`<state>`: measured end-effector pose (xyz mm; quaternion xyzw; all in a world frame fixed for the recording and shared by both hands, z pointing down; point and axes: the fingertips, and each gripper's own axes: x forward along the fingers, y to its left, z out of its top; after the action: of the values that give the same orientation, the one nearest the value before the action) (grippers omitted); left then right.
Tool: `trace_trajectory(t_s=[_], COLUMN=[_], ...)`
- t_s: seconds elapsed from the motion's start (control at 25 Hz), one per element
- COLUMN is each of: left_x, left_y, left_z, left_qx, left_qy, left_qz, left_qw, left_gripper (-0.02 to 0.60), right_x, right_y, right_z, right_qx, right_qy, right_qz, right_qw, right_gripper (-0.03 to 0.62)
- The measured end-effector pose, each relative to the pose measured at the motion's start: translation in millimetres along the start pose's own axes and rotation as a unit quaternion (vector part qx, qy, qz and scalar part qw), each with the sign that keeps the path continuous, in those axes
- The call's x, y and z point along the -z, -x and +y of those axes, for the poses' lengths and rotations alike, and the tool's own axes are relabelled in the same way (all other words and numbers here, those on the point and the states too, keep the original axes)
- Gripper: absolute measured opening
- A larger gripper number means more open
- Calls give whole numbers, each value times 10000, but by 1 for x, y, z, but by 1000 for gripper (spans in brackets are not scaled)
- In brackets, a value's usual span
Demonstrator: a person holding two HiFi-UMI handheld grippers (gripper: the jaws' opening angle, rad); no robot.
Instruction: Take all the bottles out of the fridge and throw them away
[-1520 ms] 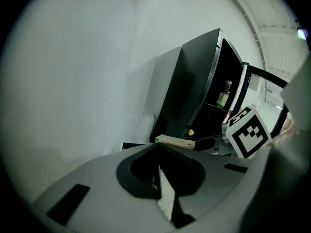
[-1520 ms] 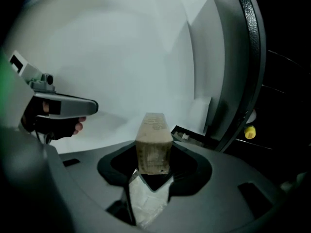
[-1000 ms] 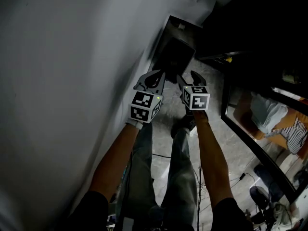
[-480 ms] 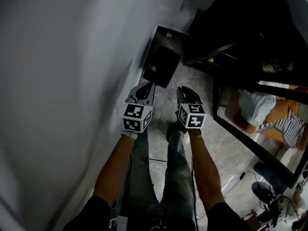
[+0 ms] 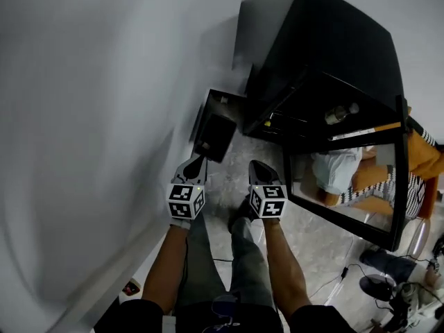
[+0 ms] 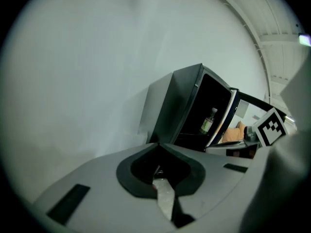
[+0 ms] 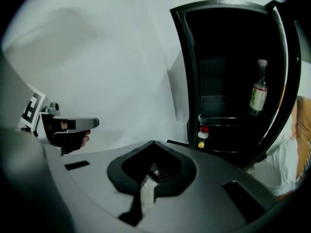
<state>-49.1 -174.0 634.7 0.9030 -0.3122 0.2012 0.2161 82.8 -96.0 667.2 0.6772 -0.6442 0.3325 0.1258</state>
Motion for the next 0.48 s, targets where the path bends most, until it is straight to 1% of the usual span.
trace_trajectory(t_s=[0.16, 0.28, 0.36, 0.48], left_x=[-47, -81, -103, -131], left_y=[25, 38, 47, 60], left_z=[-31, -66, -95, -138], left_qx=[72, 228, 453, 897], left_qy=[198, 146, 147, 271], left_qz=[-193, -262, -315, -435], left_qw=[9996, 9993, 9984, 9947], left_gripper=[2, 2, 2, 2], right_x=[-44, -76, -96, -124], right_y=[53, 93, 119, 159], right_z=[1, -4, -10, -21], right_qx=[71, 136, 184, 314], right_qy=[0, -54, -142, -290], right_qz=[-276, -474, -626, -876], right_qw=[9996, 9988, 9978, 9952], right_gripper=[8, 8, 8, 8])
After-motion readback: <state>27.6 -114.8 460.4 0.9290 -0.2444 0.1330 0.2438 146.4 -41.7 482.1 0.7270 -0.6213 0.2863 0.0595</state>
